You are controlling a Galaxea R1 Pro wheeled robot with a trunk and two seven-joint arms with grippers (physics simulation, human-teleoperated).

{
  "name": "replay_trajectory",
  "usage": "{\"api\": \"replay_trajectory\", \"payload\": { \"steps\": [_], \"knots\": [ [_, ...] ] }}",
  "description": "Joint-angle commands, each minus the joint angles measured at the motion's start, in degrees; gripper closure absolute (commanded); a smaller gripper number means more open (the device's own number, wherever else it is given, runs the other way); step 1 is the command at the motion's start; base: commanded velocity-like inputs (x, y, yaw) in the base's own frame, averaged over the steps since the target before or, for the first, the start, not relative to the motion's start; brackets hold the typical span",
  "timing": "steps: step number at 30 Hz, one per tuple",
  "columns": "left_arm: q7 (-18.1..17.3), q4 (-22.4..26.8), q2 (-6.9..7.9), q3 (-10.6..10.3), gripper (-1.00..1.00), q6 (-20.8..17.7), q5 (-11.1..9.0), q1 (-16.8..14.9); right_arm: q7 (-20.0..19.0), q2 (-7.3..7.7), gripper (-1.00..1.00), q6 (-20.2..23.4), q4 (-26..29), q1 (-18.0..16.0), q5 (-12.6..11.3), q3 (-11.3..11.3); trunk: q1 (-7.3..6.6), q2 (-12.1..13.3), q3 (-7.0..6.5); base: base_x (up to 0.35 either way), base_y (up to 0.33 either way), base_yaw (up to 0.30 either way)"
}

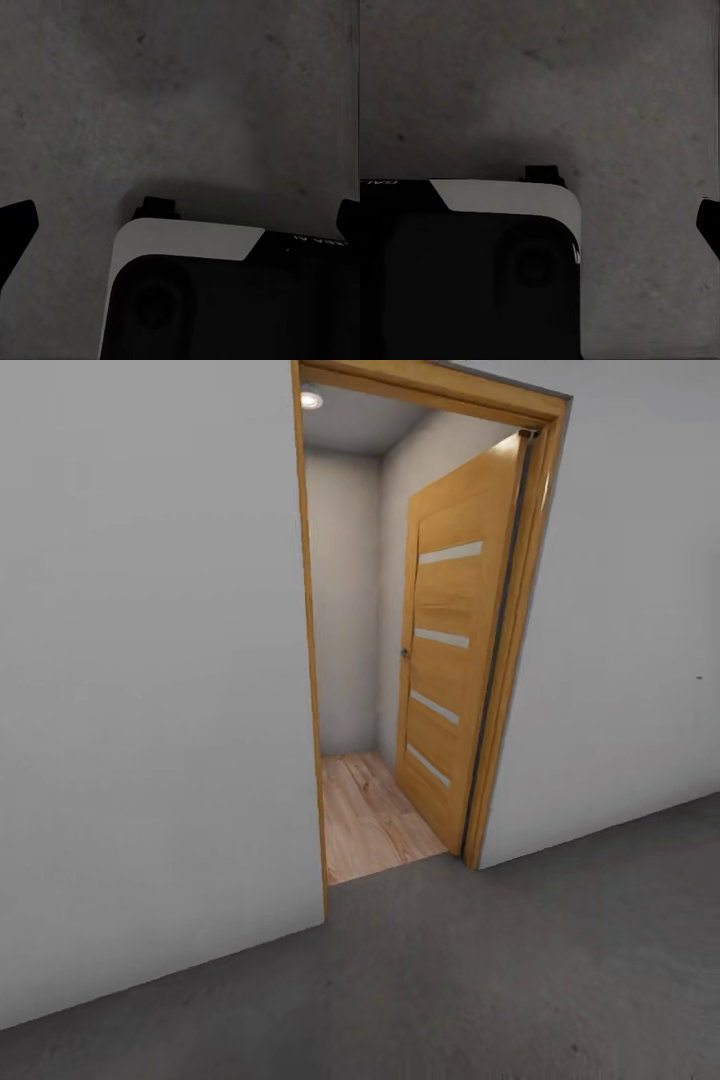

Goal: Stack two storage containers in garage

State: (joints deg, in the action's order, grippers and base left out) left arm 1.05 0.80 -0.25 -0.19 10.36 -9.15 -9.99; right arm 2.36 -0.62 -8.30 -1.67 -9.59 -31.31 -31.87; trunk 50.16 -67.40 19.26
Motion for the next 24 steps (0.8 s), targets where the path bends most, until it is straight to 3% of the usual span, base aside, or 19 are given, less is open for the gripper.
{"api": "replay_trajectory", "payload": {
  "steps": [1, 24],
  "knots": [
    [0.09, -0.02, -0.01, -0.07, -1.0, 0.19, -0.3, -0.03, 0.08, -0.03, -1.0, -0.28, -0.18, -0.07, -0.46, -0.48, 0.0, -0.04, 0.07, 0.0, 0.0, -0.243],
    [0.02, -0.01, 0.02, -0.24, -1.0, 0.19, -0.08, -0.03, -0.41, 0.75, -1.0, -0.22, -0.18, -0.07, -0.67, -0.47, 0.0, -0.04, 0.07, 0.0, 0.0, -0.263]
  ]
}}
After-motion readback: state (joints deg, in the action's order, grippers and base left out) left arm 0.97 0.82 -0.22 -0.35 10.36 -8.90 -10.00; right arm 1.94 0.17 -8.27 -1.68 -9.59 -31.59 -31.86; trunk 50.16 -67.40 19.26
